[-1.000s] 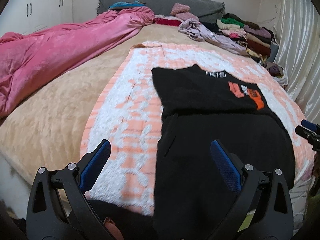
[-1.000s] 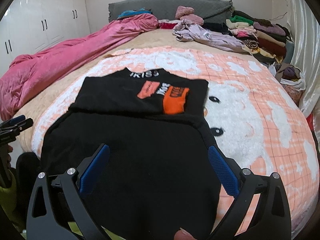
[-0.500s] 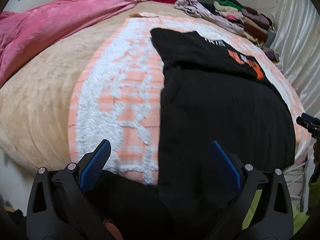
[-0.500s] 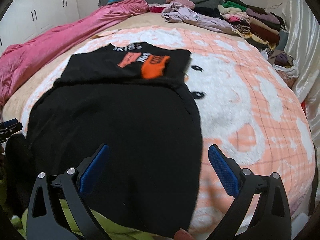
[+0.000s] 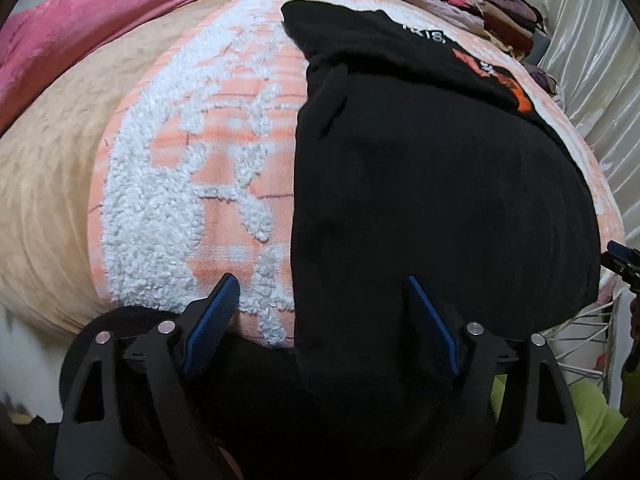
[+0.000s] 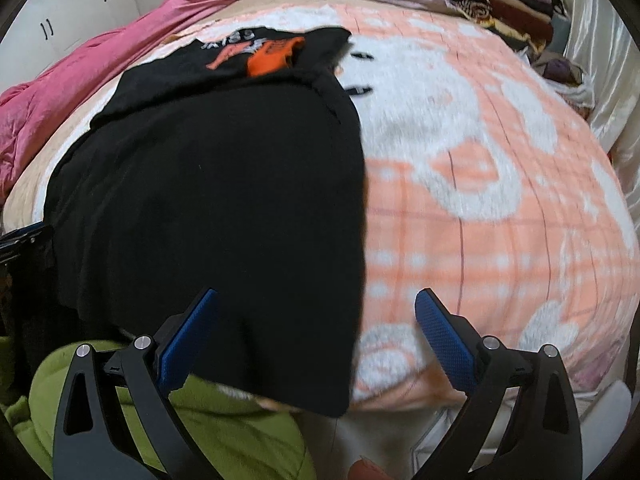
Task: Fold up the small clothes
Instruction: 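Grasp the sweatshirt hem with both grippers, then fold the hem up over the chest toward the collar with both grippers, release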
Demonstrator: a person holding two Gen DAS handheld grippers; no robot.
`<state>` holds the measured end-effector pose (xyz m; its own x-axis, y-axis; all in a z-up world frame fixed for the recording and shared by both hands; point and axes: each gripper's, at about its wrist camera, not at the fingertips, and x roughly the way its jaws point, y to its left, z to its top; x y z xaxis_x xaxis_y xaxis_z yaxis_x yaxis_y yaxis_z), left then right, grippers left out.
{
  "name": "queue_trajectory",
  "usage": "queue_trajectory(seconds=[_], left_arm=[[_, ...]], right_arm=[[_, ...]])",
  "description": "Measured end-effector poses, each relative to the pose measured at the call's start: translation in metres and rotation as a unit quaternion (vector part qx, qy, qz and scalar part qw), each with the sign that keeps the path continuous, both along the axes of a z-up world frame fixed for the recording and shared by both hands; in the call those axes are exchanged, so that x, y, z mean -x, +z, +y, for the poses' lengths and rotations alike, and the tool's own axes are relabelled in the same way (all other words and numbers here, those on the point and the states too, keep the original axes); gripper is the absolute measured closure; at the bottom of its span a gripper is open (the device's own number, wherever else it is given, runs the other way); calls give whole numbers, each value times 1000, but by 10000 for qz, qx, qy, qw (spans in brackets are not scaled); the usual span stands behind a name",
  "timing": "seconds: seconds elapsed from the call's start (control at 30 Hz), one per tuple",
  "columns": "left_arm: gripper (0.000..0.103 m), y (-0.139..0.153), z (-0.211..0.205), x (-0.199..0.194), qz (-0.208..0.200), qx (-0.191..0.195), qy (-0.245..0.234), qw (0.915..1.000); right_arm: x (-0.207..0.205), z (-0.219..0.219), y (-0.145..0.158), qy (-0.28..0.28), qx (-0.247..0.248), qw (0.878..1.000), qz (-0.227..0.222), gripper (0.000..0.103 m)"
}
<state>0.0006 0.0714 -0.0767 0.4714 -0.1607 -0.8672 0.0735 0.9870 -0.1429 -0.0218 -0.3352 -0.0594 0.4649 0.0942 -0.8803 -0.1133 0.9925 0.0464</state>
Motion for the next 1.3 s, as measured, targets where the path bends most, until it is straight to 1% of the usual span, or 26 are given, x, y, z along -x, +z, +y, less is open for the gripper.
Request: queue_trajectory(seconds=[0.03, 0.07, 0.13, 0.17, 0.2, 0.23, 0.27, 0.3, 0.33, 0.4, 0.47, 0.5, 0.57, 0.67, 0.73, 0.77, 0.83, 0.87, 0.9, 0.93, 0.97, 1.07, 1.23, 1.3], left_arm=[[26, 0, -1, 0, 0, -46, -15, 10000], [26, 0, -2, -1, -2, -58, -17, 10000], [30, 0, -1, 0, -12, -45, 4, 10000], [34, 1, 0, 0, -21, -42, 18, 10000], [36, 2, 1, 0, -38, -36, 37, 10000], [40, 2, 1, 1, -52, -30, 43, 10000], [45, 3, 2, 2, -68, -28, 50, 10000], [50, 5, 4, 4, -82, -36, 65, 9999], [53, 5, 5, 5, -94, -59, 80, 9999], [67, 7, 8, 8, -92, 1, 64, 9999], [74, 8, 9, 11, -78, 130, 1, 9999], [74, 7, 9, 11, -41, 161, -17, 9999], [73, 4, 6, 13, 28, 103, -43, 9999], [67, 2, 1, 13, 20, 24, -65, 10000], [64, 1, -3, 13, 16, -36, -99, 9999], [64, 0, -5, 12, 3, -97, -115, 9999], [69, 0, -9, 11, -31, -169, -124, 9998], [79, 0, -10, 12, -56, -170, -150, 9997], [92, 3, -11, 12, -108, -206, -166, 9996], [97, 4, -12, 13, -149, -213, -169, 9995], [99, 6, -12, 13, -191, -169, -177, 9995], [100, 15, -11, 13, -323, -18, -187, 9993], [100, 35, -6, 13, -542, 493, -229, 9970], [100, 46, -4, 9, -645, 704, -177, 9953]], right_arm=[[2, -3, -3, -6, -59, 10000, 62, 16], [4, -5, -5, -13, -104, 9999, 113, 24], [6, -9, -11, -25, -255, 9993, 274, 40], [7, -10, -13, -21, -308, 9990, 313, 47], [7, -11, -14, -13, -358, 9988, 348, 66], [8, -11, -15, 29, -445, 9984, 361, 82], [10, -10, -13, 74, -517, 9980, 349, 85], [11, -9, -11, 112, -521, 9981, 324, 86], [11, -6, -9, 179, -447, 9984, 303, 87], [11, -8, -9, 181, -467, 9983, 300, 86], [10, -11, -12, 152, -549, 9977, 354, 80], [9, -13, -15, 109, -561, 9976, 390, 74], [8, -18, -19, 52, -710, 9963, 476, 73], [8, -17, -19, 80, -751, 9961, 460, 72], [11, -17, -18, 172, -803, 9956, 444, 83], [11, -17, -16, 208, -819, 9955, 428, 85], [10, -15, -12, 264, -840, 9954, 375, 94], [10, -15, -9, 285, -890, 9950, 348, 94], [10, -16, -6, 297, -959, 9944, 317, 94], [10, -16, -1, 335, -1065, 9934, 250, 94], [9, -17, 4, 366, -1125, 9928, 173, 94], [9, -19, 18, 439, -1318, 9903, -75, 94], [-1, -22, 46, 508, -1661, 9834, -522, 94], [-5, -24, 55, 512, -1758, 9806, -695, 94]])
